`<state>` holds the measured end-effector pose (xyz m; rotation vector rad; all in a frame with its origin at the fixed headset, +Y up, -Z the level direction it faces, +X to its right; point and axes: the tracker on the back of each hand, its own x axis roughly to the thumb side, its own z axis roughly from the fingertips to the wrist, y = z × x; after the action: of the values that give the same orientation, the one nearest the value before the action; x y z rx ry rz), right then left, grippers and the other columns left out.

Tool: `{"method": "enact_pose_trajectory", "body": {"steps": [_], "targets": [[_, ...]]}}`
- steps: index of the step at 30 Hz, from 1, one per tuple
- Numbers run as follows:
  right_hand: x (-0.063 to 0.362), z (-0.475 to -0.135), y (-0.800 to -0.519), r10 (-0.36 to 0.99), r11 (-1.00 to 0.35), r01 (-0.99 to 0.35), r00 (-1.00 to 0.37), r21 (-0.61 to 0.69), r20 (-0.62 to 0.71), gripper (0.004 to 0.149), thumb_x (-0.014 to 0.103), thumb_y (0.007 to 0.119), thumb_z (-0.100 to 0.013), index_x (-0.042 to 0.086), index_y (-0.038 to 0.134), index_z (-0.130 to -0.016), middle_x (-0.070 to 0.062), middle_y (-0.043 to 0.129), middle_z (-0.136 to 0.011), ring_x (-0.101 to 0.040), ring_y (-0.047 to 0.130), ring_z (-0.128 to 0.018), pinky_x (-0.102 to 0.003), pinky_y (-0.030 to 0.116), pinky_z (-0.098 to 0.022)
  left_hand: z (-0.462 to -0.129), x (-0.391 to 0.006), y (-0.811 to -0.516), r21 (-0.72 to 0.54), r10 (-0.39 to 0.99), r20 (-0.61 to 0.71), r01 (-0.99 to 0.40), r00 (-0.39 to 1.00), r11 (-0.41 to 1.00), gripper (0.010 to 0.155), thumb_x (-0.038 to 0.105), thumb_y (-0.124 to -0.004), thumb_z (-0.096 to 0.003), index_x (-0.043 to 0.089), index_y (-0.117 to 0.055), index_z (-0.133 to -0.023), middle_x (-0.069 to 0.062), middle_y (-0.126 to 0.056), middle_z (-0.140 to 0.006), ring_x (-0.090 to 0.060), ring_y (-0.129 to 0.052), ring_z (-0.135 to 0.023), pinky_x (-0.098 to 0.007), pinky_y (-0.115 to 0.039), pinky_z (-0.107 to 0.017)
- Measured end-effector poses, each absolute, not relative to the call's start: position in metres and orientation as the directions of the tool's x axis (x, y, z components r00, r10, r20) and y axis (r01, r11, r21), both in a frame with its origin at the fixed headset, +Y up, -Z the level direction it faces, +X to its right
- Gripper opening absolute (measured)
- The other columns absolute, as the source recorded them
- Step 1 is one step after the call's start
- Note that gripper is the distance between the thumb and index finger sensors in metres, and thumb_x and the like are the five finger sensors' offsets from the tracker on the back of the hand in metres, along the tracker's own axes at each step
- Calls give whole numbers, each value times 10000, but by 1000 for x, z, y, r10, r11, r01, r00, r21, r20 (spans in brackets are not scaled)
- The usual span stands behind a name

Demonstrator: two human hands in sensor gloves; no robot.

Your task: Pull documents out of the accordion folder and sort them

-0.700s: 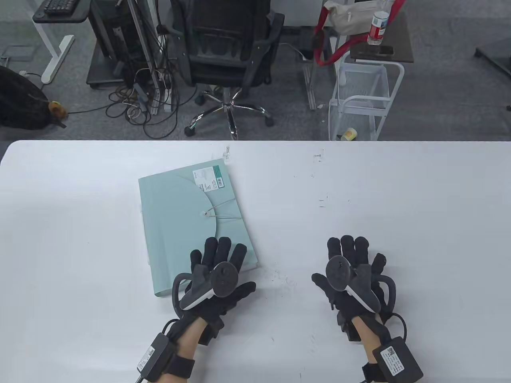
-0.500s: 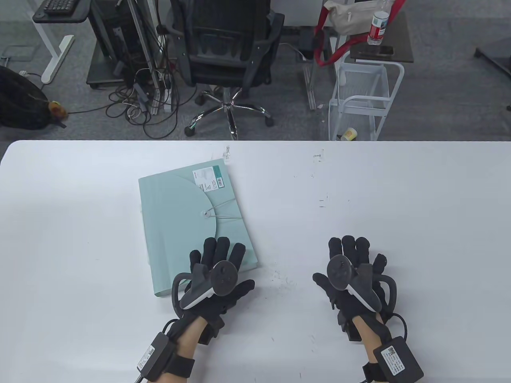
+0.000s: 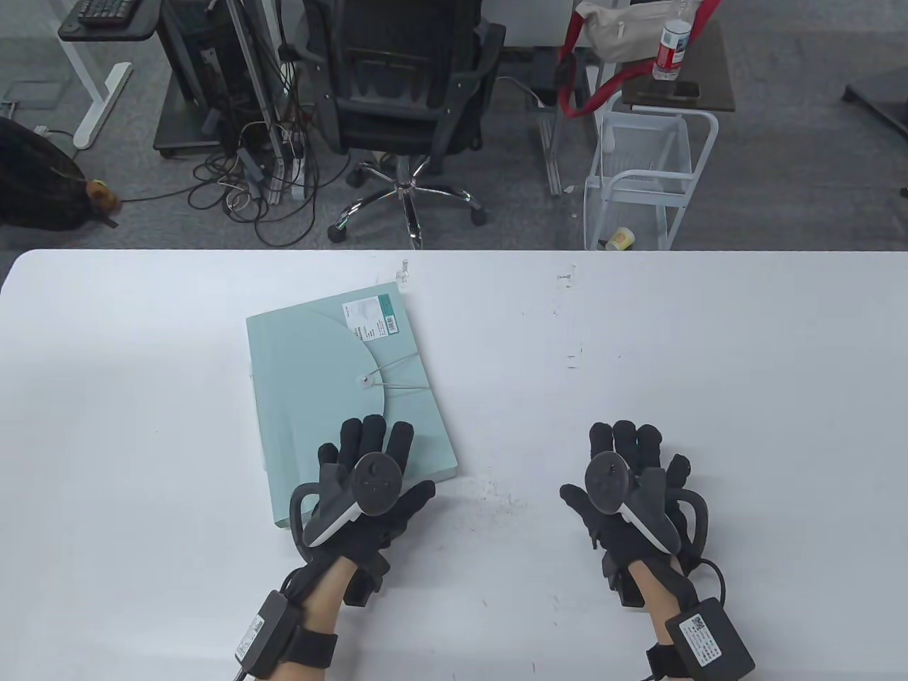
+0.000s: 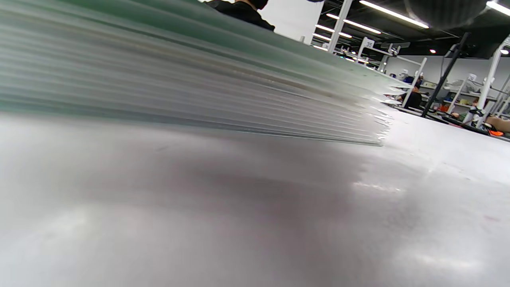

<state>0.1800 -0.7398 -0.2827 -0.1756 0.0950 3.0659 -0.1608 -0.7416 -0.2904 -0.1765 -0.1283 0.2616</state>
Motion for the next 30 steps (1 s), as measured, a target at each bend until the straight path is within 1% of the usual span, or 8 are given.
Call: {"method": "enact_pose_trajectory", "body": {"steps": [4,7,12,16,19,22,25,30], "targets": [[180,-280,-739,57,-996,-63,-992,57,-116,914,692,657,-359,303,193,-1044,-58,186,-1094,-399,180,-1046,-752,260,-669,-295,-172,-741,-187,254,35,-243,967,952,819,719,-537,-448,378,-229,-1127,-33,-132,-1198,-345,-135,-1117,-632,-158,-755],[180,-280,-739,62,-996,-69,-991,58,-116,911,690,656,-361,301,193,-1043,-61,187,-1093,-401,189,-1046,-751,266,-668,-297,-192,-739,-151,295,-49,-299,954,942,759,679,-521,-469,407,-245,-1121,-35,-146,-1198,-343,-135,-1115,-626,-164,-756],[181,-278,-734,91,-994,-98,-988,51,-124,913,687,655,-364,293,189,-1043,-70,202,-1092,-413,223,-1046,-742,313,-673,-295,-239,-739,-122,330,-262,-370,907,921,687,580,-570,-515,391,-301,-1119,-52,-182,-1194,-357,-175,-1111,-619,-199,-761],[184,-277,-731,113,-992,-118,-984,33,-135,912,684,657,-365,284,200,-1044,-91,234,-1090,-425,276,-1044,-733,362,-671,-293,-270,-741,-90,408,-377,-471,831,877,813,593,-725,-492,354,-274,-1124,-102,-178,-1189,-389,-179,-1103,-628,-196,-756],[185,-279,-733,114,-991,-123,-983,53,-144,912,683,657,-366,280,198,-1044,-91,247,-1089,-426,286,-1043,-733,361,-671,-292,-287,-748,-145,381,-462,-492,801,859,907,650,-755,-453,341,-235,-1129,-164,-166,-1189,-441,-164,-1090,-645,-180,-743],[185,-279,-734,110,-991,-119,-983,56,-144,910,681,657,-367,280,197,-1043,-90,248,-1089,-426,287,-1042,-736,355,-670,-296,-295,-755,-200,404,-473,-542,783,817,961,696,-739,-428,338,-178,-1122,-185,-172,-1192,-440,-148,-1094,-653,-162,-736],[185,-278,-733,109,-992,-117,-984,52,-144,910,680,657,-367,279,199,-1043,-89,249,-1090,-427,293,-1042,-737,354,-670,-299,-296,-759,-222,430,-440,-560,788,798,971,696,-749,-416,394,-117,-1088,-132,-256,-1212,-395,-121,-1108,-653,-142,-734],[186,-278,-734,118,-990,-128,-982,63,-146,905,677,658,-371,279,201,-1043,-88,254,-1089,-427,305,-1042,-738,356,-669,-304,-294,-758,-186,429,-357,-513,830,838,948,652,-816,-387,418,-235,-1098,-145,-337,-1204,-396,-190,-1121,-665,-182,-738]]}}
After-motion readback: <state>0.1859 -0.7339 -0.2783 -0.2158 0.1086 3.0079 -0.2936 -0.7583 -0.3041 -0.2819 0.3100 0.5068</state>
